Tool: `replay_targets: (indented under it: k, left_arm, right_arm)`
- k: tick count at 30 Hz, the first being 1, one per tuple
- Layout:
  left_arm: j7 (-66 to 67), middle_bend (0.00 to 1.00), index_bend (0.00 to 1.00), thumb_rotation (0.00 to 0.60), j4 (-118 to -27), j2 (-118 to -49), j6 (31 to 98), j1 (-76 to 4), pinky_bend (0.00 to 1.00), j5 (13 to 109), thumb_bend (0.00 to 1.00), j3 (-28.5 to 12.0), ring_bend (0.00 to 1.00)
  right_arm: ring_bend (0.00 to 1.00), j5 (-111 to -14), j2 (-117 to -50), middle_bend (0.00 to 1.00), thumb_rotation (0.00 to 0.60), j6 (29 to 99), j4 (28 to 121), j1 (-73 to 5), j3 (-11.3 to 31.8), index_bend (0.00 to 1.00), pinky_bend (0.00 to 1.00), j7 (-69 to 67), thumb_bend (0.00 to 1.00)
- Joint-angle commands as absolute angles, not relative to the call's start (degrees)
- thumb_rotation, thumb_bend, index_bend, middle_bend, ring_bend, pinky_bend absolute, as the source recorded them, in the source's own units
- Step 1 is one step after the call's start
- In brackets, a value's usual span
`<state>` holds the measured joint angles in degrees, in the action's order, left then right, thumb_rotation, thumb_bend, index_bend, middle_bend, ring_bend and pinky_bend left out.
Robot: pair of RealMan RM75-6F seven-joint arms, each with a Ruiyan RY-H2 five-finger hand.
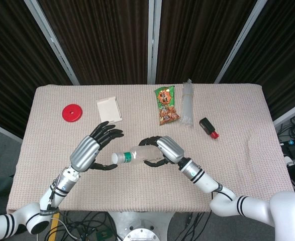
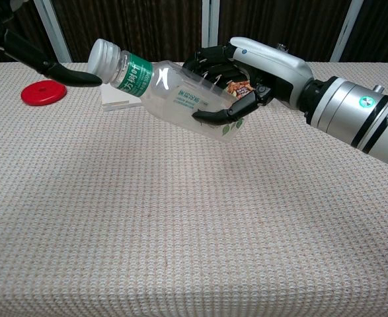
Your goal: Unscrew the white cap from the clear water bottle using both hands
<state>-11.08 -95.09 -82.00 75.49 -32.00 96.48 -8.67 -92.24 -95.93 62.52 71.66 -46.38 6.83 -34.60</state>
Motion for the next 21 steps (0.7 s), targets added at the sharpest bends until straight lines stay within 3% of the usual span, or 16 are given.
replay_targets:
  k: [1,21]
  left_arm:
    - [-11.3,0.16,0.18,0.600,-95.4,-81.9,75.7,-32.2,0.04,96.5,0.00,-8.5,0.08]
    - [-9.7,0.16,0.18,0.600,-96.1,-81.3,76.4,-32.3,0.04,95.8,0.00,-7.4,0.08]
  right_arm:
    - [0.38,-92.0,-96.1,0.53,0.600,62.3,71.4,-46.6,6.8,0.63,0.45,-34.5,0.46]
    - [0.38,-91.6,-96.3,0.53,0.600,63.0,71.5,-46.9,6.5,0.63,0.45,-34.5,0.46]
